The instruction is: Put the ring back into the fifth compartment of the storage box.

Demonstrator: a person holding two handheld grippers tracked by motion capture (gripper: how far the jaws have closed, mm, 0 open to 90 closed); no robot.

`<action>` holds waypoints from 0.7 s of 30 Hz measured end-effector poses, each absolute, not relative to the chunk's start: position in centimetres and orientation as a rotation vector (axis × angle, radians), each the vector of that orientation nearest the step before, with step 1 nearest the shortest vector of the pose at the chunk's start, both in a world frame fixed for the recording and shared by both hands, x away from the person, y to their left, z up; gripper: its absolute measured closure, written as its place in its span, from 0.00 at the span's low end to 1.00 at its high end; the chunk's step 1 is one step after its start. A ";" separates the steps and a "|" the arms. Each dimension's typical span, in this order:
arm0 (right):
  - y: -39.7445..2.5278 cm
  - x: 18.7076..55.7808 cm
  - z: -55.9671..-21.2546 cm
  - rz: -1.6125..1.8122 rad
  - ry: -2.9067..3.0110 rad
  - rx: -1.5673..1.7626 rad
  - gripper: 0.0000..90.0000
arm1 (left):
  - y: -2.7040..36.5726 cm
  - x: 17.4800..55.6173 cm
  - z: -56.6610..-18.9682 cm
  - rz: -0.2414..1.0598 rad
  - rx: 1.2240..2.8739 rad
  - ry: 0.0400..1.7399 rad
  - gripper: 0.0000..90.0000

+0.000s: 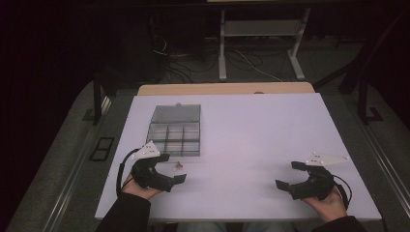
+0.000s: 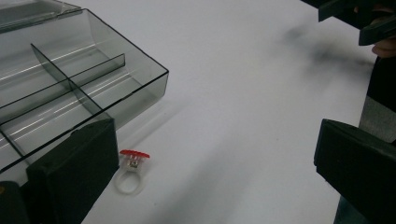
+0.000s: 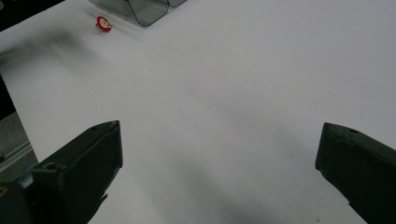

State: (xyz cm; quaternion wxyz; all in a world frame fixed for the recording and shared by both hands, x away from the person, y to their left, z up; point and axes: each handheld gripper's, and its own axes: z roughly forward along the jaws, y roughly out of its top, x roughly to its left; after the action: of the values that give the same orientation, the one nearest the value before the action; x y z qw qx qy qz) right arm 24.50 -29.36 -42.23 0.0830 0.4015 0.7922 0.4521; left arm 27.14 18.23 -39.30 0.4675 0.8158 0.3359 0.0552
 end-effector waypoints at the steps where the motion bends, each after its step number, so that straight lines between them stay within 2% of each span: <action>1: -29.4 24.5 -42.2 1.350 2.365 1.199 0.00 | 18.3 27.3 -39.3 0.132 2.007 0.831 0.00; 21: -29.3 24.4 -42.1 1.343 2.358 1.199 0.00 | 18.0 29.8 -39.5 0.102 2.125 0.825 0.00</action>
State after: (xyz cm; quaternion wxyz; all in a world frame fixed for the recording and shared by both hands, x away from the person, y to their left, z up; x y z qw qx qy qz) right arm 24.36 -29.33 -42.14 0.0874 0.4026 0.7919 0.4508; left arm 29.78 17.96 -39.46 0.4168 0.8465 0.3286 0.0407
